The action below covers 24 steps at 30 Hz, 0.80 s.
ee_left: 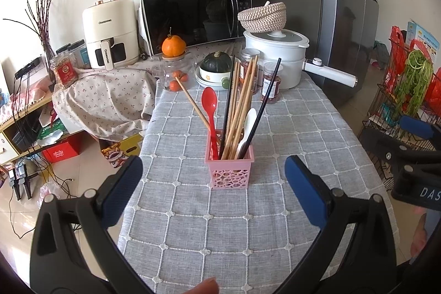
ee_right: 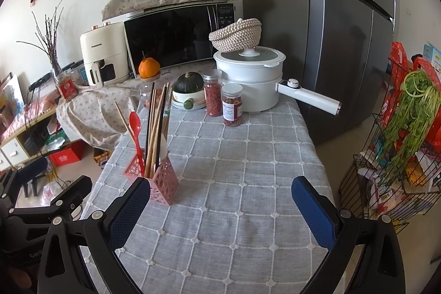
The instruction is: Organize utensils
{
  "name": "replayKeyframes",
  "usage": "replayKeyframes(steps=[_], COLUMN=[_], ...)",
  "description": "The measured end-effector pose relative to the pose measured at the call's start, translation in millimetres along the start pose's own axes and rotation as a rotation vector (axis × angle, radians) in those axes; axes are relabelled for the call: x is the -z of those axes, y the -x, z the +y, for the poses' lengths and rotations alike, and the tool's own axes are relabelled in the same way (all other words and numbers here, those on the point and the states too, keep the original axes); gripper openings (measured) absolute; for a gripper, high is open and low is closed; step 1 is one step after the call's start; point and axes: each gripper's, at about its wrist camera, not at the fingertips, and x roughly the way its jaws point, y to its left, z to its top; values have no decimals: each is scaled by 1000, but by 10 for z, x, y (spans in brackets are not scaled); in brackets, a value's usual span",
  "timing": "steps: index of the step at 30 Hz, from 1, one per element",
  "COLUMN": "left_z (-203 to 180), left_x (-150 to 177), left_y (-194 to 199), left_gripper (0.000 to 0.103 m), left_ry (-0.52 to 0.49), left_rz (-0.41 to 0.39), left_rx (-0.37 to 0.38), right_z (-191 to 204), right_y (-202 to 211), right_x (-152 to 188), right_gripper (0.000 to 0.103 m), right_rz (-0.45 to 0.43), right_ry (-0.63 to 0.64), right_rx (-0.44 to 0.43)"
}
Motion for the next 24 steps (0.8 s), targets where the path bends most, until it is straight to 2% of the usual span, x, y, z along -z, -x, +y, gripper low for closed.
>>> replayKeyframes(steps=[24], left_z=[31], left_x=[45], left_y=[-68], left_gripper=[102], left_ry=[15], left_rz=[32], left_rx=[6], right_z=[22], right_y=[-24], right_x=[30], right_gripper=[103], right_rz=[18], right_ry=[-14], right_rx=[-8])
